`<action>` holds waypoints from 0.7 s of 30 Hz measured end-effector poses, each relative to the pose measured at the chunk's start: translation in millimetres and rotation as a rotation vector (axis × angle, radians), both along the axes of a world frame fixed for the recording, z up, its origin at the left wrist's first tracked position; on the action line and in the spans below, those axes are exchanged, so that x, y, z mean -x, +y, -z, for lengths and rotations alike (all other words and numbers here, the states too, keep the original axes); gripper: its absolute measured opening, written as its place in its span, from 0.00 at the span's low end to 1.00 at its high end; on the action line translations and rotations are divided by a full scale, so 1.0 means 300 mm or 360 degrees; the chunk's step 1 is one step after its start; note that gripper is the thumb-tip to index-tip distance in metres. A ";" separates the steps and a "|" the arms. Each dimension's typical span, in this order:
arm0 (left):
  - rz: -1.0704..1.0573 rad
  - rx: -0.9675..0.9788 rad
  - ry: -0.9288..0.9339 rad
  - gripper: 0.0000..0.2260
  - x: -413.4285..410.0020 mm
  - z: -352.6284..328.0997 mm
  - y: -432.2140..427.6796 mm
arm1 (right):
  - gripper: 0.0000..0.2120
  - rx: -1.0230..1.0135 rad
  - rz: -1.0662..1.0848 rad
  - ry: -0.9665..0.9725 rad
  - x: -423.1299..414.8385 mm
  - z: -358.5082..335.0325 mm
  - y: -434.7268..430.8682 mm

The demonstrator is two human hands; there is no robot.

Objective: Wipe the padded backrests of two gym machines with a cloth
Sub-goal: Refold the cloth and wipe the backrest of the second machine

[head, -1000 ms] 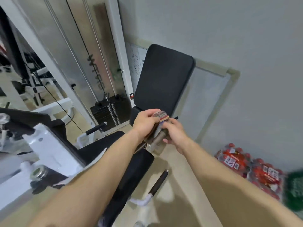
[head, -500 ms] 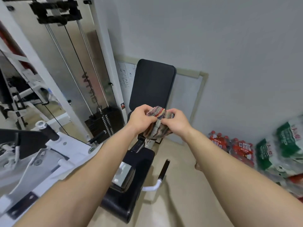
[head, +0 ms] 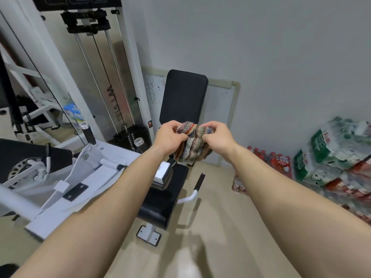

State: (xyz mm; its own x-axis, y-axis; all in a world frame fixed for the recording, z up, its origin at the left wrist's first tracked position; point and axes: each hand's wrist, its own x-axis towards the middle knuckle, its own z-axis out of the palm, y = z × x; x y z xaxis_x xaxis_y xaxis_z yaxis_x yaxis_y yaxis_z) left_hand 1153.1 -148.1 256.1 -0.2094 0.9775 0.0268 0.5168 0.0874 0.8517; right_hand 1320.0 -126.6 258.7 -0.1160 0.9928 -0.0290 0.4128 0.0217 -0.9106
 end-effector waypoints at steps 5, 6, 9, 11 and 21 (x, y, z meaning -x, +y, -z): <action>0.0008 -0.0026 0.0058 0.09 0.033 -0.025 -0.208 | 0.17 -0.0072 0.0056 -0.0225 0.027 -0.025 -0.206; 0.0037 -0.0047 0.0140 0.09 0.051 -0.034 -0.245 | 0.17 -0.0087 0.0059 -0.0273 0.038 -0.036 -0.241; 0.0110 -0.0085 0.0390 0.10 0.123 -0.067 -0.350 | 0.14 -0.0116 0.0094 -0.0366 0.089 -0.065 -0.338; 0.0156 -0.0082 0.0368 0.08 0.188 -0.088 -0.413 | 0.12 -0.0116 0.0121 -0.0353 0.139 -0.076 -0.397; 0.0231 0.0046 0.0097 0.04 0.617 -0.059 -0.686 | 0.08 -0.0103 0.0172 -0.0294 0.578 -0.047 -0.729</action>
State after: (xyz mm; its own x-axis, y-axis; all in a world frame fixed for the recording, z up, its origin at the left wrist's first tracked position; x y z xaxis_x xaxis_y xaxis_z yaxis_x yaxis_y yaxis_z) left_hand 968.1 -353.9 273.6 -0.0645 0.9979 0.0066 0.5764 0.0319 0.8165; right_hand 1146.7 -345.2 272.7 -0.0076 0.9997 0.0243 0.5755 0.0243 -0.8174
